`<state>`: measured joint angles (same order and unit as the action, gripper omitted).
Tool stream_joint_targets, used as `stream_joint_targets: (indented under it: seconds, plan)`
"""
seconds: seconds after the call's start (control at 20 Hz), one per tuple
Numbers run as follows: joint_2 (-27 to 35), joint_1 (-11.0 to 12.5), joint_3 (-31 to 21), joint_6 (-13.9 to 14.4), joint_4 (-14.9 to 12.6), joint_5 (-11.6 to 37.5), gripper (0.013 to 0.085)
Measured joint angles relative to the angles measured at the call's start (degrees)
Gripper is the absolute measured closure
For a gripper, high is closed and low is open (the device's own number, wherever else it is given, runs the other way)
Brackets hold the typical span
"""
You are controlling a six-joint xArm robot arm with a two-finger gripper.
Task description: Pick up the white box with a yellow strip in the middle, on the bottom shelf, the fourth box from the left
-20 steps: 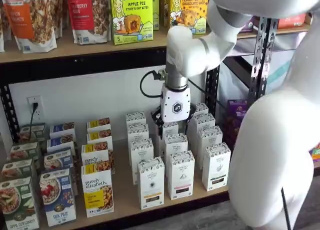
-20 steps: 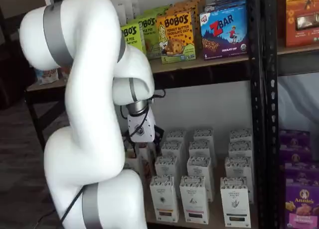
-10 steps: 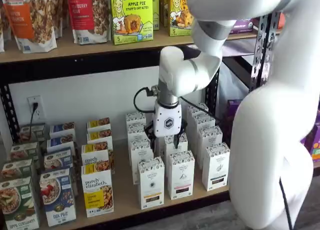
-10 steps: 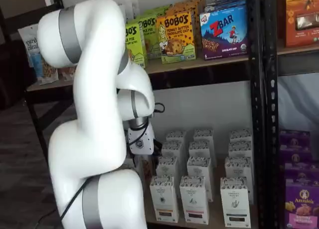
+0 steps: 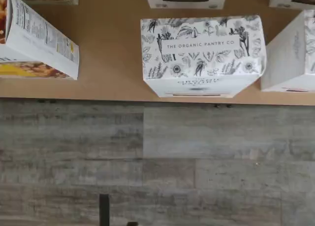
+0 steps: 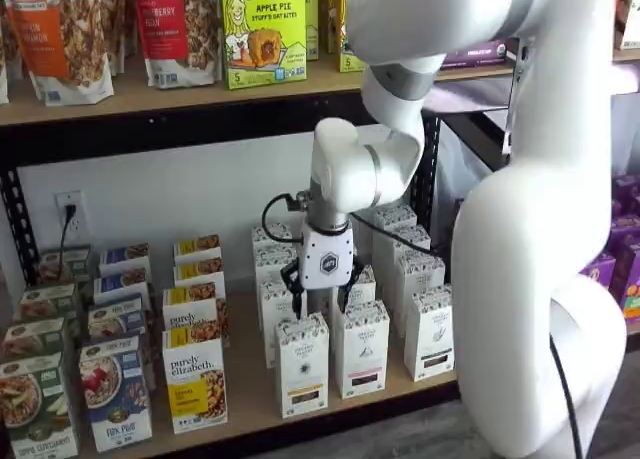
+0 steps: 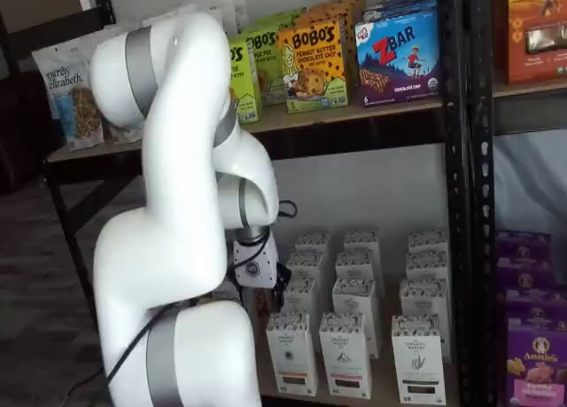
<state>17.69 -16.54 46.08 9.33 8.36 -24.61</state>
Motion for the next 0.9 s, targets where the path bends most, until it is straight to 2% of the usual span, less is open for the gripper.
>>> stream_joint_targets:
  seconds: [0.15,0.25,0.6,0.75,0.9]
  plan:
    - [4.2,-0.2,2.6,-2.2,2.5,1.5,0.013]
    - [6.9,-0.3,4.4,-2.7,3.1,2.1,0.013]
    - [14.7,0.4,10.8,-0.4,-0.2,2.8,0.013]
    - [17.5,1.0,13.5,-0.9,-0.4,3.6,0.013]
    - [19.7,1.5,16.0,-2.4,0.6,4.3,0.013]
